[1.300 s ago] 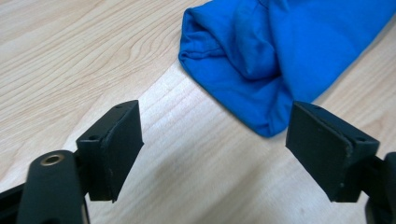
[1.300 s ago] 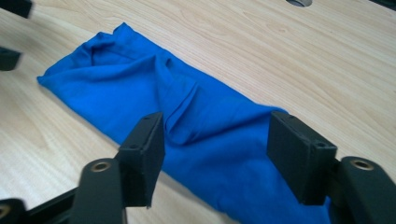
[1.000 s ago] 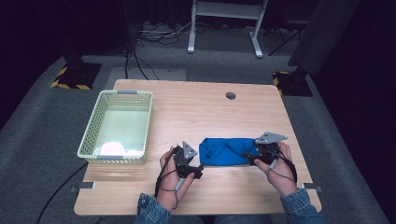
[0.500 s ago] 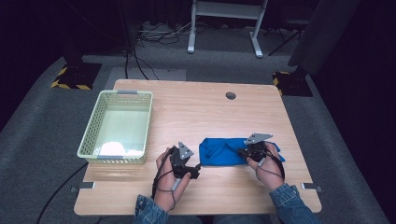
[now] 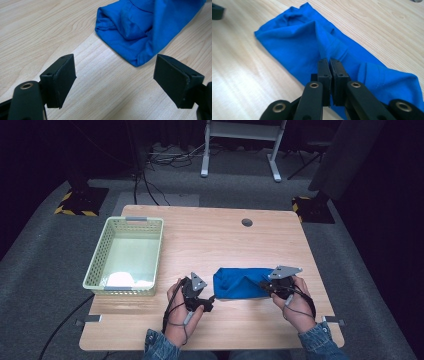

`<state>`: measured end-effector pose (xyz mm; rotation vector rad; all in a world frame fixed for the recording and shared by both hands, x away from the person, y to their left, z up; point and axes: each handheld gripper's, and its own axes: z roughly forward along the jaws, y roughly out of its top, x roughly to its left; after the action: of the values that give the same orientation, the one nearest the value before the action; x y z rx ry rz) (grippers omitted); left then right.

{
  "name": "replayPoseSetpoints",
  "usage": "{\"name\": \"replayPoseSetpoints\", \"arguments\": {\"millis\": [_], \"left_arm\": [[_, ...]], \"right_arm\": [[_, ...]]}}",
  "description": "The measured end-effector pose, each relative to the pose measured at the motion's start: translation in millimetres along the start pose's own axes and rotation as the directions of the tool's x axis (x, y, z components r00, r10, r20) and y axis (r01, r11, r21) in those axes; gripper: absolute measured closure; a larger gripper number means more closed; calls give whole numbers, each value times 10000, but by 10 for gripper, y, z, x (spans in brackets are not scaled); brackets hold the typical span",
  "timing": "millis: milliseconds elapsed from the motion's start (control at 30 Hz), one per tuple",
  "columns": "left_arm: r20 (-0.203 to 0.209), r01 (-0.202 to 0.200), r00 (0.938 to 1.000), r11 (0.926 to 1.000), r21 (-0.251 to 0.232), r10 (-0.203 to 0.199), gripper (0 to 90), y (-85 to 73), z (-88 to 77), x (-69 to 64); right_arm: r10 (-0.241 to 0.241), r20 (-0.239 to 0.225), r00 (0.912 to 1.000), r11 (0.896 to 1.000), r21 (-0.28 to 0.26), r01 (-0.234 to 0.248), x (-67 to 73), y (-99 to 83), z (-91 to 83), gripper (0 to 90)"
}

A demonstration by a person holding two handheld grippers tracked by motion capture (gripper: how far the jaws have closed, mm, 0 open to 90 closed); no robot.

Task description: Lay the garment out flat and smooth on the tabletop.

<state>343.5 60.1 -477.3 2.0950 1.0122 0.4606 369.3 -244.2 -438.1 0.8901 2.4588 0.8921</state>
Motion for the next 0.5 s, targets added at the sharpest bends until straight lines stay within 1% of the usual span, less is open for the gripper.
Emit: {"name": "replayPoseSetpoints", "arguments": {"millis": [167,300,500], "left_arm": [[56,-100,9999,10000,0,100,174,14,19,-17],[181,-145,9997,9998,102,143,174,22,50,-31],[309,-247,9992,9997,34,246,173,72,78,-66]], "right_arm": [[-163,47,9999,9997,-187,164,71,-20,-182,870],[-233,29,9997,9996,-177,233,135,-83,-291,870],[-270,12,9996,9996,-113,270,227,-184,-424,868]]}}
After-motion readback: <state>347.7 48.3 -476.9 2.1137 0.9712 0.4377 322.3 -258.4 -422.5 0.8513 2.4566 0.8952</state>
